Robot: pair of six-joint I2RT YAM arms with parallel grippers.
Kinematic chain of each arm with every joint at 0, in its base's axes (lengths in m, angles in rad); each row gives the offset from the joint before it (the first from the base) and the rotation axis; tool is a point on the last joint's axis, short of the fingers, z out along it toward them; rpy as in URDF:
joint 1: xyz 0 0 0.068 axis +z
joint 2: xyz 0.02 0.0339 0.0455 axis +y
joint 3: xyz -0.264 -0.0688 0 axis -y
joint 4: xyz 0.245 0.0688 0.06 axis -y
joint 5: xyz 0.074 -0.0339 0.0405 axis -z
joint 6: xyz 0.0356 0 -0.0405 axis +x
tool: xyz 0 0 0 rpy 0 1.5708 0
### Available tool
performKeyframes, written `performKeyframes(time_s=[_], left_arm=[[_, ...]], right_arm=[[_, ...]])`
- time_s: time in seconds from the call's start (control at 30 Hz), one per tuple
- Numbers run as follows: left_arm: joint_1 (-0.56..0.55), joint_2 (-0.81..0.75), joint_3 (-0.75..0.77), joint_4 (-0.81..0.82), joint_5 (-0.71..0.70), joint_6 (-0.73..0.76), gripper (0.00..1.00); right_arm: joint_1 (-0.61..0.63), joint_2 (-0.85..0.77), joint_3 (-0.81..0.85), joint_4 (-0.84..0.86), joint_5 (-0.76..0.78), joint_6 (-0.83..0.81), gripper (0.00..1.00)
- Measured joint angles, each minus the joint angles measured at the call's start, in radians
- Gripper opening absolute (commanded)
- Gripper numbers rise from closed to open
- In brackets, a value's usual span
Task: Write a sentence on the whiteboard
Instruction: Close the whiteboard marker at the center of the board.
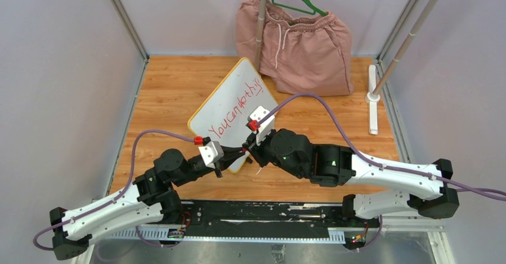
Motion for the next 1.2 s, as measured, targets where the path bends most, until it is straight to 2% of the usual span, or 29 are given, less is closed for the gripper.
performKeyframes(time_s=[1.2], left_arm=[[0.006,-0.005,0.026,-0.048,-0.019,-0.025,0.0]], right_arm=[[-0.026,0.005,-0.005,0.026,-0.029,0.031,0.0]])
